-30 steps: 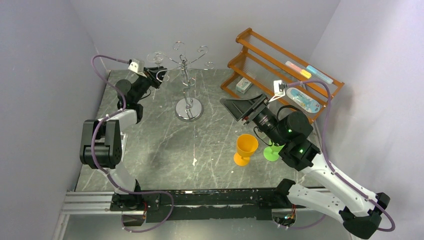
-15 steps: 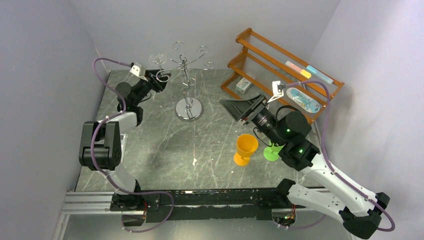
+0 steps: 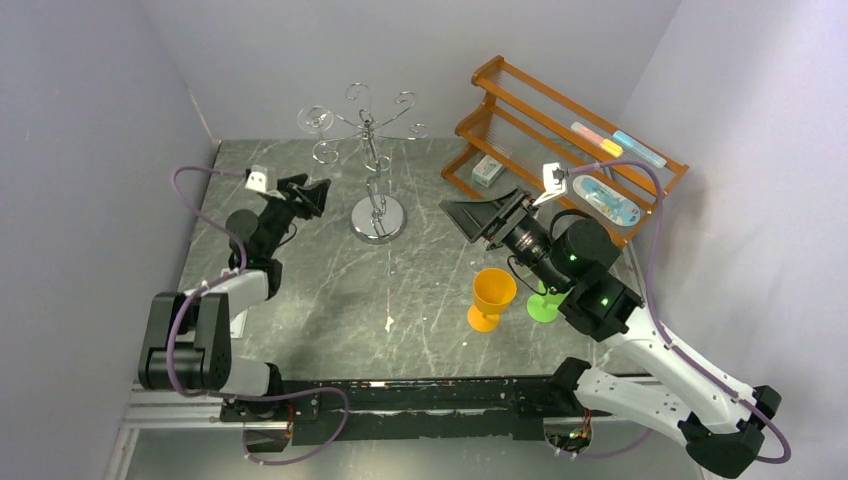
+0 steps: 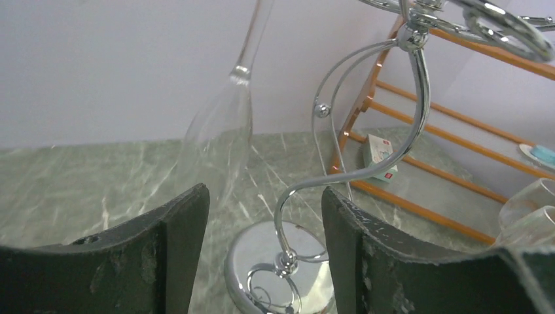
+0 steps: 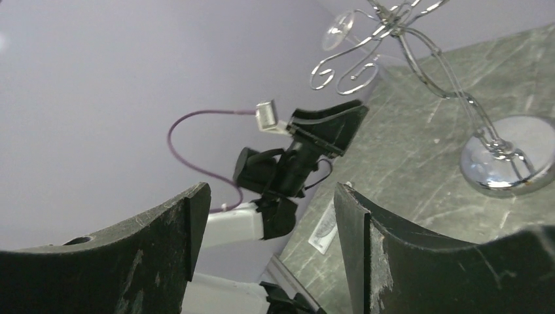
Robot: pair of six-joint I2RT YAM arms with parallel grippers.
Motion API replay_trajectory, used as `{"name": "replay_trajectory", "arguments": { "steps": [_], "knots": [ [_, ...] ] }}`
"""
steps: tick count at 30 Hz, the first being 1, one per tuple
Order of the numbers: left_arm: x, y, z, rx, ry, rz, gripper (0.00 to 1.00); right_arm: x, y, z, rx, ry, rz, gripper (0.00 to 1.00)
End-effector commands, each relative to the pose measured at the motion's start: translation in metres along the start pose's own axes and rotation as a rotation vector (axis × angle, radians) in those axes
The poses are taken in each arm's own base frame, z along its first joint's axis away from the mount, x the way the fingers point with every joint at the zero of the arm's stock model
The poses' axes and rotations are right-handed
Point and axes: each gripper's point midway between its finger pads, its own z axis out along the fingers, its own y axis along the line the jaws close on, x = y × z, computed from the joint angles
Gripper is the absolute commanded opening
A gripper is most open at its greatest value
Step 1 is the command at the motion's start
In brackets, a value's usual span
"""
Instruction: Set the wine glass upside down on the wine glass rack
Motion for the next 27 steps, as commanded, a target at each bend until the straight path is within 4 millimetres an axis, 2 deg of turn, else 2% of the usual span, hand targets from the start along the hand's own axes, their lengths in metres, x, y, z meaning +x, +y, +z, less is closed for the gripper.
{"name": "replay_trajectory", "arguments": {
  "steps": [1,6,8,10,13,15,16,17,22,27],
  "knots": [
    [-0.03,0.009,-0.025,-0.138,-0.136,-0.016,0.68,-0.004,-0.017,-0.004,0.103,0.005,-0.064,0.74],
    [0.0,0.037,-0.064,-0.427,0.024,-0.176,0.69,0.002,-0.055,-0.009,0.288,0.064,-0.199,0.76],
    [0.013,0.041,-0.079,-0.509,0.122,-0.228,0.69,0.002,-0.072,-0.014,0.374,0.096,-0.267,0.77],
    [0.014,0.045,-0.09,-0.59,0.162,-0.278,0.71,0.009,-0.098,-0.023,0.49,0.152,-0.334,0.77],
    [0.012,0.04,-0.095,-0.634,0.212,-0.35,0.74,0.014,-0.132,-0.039,0.646,0.188,-0.398,0.76],
    [0.015,0.038,-0.098,-0.665,0.271,-0.385,0.8,0.017,-0.149,-0.05,0.719,0.214,-0.438,0.68],
    [0.023,0.037,-0.104,-0.696,0.34,-0.399,0.81,0.022,-0.156,-0.056,0.75,0.241,-0.448,0.67],
    [0.024,0.034,-0.104,-0.684,0.373,-0.395,0.81,0.025,-0.163,-0.062,0.78,0.268,-0.459,0.67],
    [0.027,0.004,-0.108,-0.557,0.403,-0.463,0.83,0.059,-0.18,-0.083,0.807,0.452,-0.487,0.7],
    [0.022,-0.001,-0.127,-0.561,0.36,-0.434,0.95,0.098,-0.201,-0.099,0.861,0.622,-0.471,0.73]
  ]
}}
